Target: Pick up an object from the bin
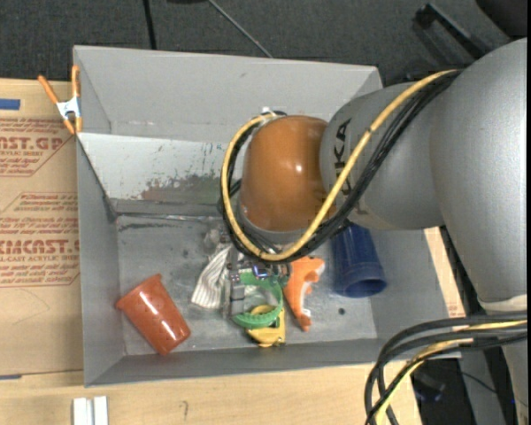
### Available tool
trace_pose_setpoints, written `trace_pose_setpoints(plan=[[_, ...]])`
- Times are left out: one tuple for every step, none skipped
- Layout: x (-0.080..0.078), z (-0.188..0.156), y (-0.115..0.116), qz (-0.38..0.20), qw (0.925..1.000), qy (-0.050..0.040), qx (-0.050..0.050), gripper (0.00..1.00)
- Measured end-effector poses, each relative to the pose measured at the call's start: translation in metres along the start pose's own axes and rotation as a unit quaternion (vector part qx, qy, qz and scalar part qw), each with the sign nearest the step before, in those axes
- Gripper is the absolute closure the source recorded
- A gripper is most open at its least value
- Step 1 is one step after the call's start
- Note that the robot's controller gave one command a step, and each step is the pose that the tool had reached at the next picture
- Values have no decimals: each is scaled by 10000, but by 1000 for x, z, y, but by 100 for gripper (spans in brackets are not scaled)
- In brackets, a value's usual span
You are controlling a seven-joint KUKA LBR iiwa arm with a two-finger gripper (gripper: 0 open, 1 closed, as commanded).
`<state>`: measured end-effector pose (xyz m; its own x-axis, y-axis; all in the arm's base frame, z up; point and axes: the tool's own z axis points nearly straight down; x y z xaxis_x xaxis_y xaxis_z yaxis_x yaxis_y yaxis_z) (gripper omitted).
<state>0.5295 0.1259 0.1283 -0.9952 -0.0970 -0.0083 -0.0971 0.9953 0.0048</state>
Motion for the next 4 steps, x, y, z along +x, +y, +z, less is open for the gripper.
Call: trace_pose_setpoints(plan=[[1, 45, -29, 76, 10000, 34, 18, 0], [8, 57, -49, -172, 9998, 22, 13, 100], [8, 57, -49, -171, 9999, 22, 12, 100], [30, -107, -60, -1582, 9874, 18, 17, 100]])
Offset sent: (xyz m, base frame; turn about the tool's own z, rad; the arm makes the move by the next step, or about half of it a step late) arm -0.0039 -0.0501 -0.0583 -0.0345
